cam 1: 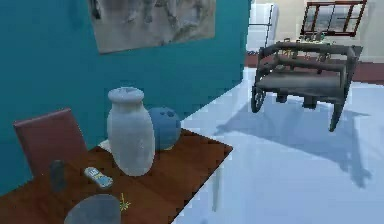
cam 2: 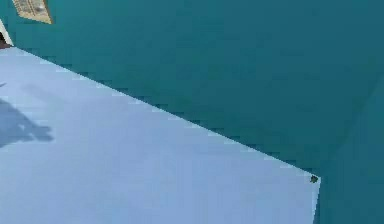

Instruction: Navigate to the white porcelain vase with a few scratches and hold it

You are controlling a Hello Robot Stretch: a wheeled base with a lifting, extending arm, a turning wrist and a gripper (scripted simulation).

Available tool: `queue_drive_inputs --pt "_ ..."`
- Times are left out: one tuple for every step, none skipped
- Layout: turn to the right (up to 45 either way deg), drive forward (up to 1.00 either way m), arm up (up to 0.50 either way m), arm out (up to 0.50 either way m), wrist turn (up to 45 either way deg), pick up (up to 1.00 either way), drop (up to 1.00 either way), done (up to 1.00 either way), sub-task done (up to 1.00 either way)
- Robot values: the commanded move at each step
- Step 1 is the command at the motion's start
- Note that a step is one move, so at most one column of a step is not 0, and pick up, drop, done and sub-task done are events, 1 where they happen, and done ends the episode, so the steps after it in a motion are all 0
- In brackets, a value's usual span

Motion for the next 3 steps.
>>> queue_drive_inputs --pt "45.0 0.00 0.00 0.00 0.0 0.00 0.00 0.00 0.00" --pt "18.0 0.00 0.00 0.00 0.0 0.00 0.00 0.00 0.00" --pt "0.0 0.40 0.00 0.00 0.0 0.00 0.00 0.00 0.00"
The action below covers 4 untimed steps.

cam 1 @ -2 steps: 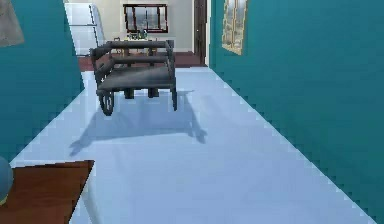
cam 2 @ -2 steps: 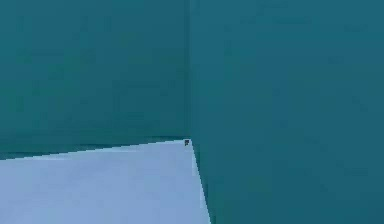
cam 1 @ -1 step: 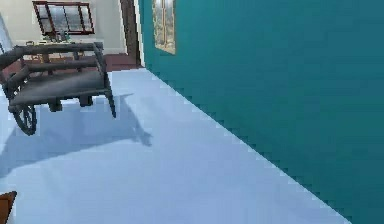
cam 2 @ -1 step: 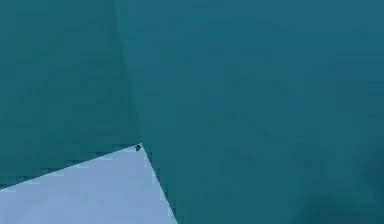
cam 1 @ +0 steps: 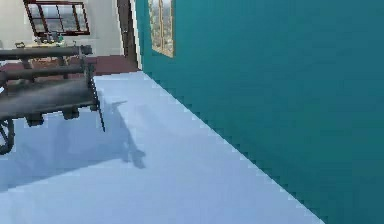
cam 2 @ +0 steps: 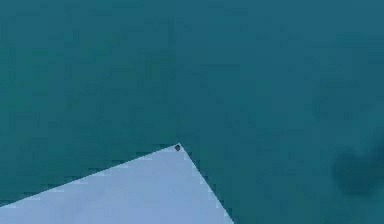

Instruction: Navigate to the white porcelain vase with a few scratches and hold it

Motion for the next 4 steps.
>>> queue_drive_inputs --pt "45.0 0.00 0.00 0.00 0.0 0.00 0.00 0.00 0.00" --pt "45.0 0.00 0.00 0.00 0.0 0.00 0.00 0.00 0.00" --pt "45.0 0.00 0.00 0.00 0.0 0.00 0.00 0.00 0.00" --pt "27.0 0.00 0.00 0.00 0.0 0.00 0.00 0.00 0.00"
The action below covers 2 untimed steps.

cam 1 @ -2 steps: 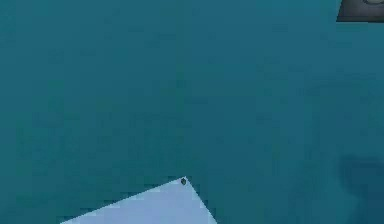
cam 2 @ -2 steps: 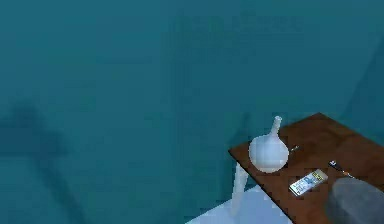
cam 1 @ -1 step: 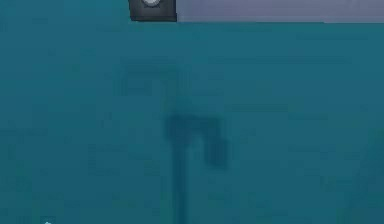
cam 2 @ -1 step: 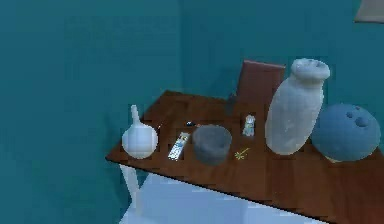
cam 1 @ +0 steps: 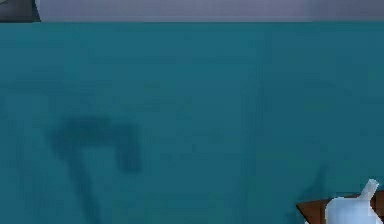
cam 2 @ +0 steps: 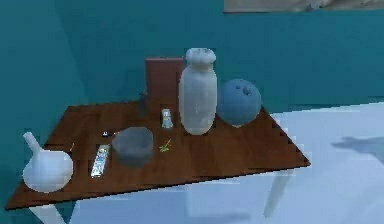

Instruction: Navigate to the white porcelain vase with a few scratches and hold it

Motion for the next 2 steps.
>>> queue_drive_inputs --pt "45.0 0.00 0.00 0.00 0.0 0.00 0.00 0.00 0.00" --pt "33.0 0.00 0.00 0.00 0.0 0.00 0.00 0.00 0.00"
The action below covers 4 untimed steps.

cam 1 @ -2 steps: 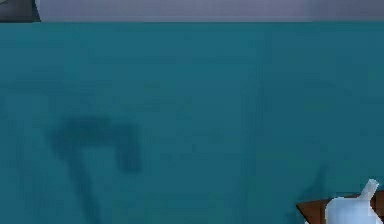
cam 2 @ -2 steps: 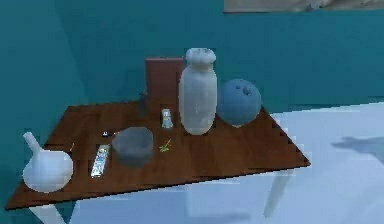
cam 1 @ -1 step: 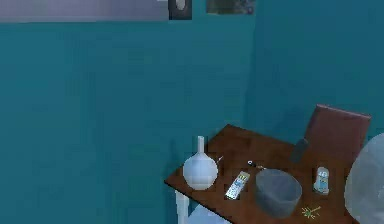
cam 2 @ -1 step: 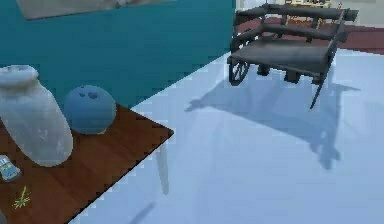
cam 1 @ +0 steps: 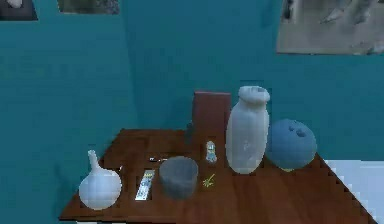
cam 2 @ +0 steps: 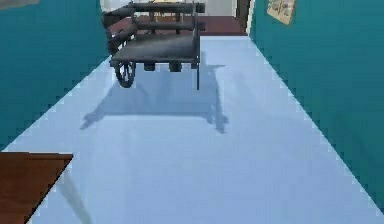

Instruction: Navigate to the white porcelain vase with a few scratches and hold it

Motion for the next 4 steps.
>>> queue_drive_inputs --pt "0.0 0.40 0.00 0.00 0.0 0.00 0.00 0.00 0.00" --pt "-45.0 0.00 0.00 0.00 0.0 0.00 0.00 0.00 0.00" --pt "-15.0 0.00 0.00 0.00 0.0 0.00 0.00 0.00 0.00" --pt "0.0 0.00 0.50 0.00 0.0 0.00 0.00 0.00 0.00"
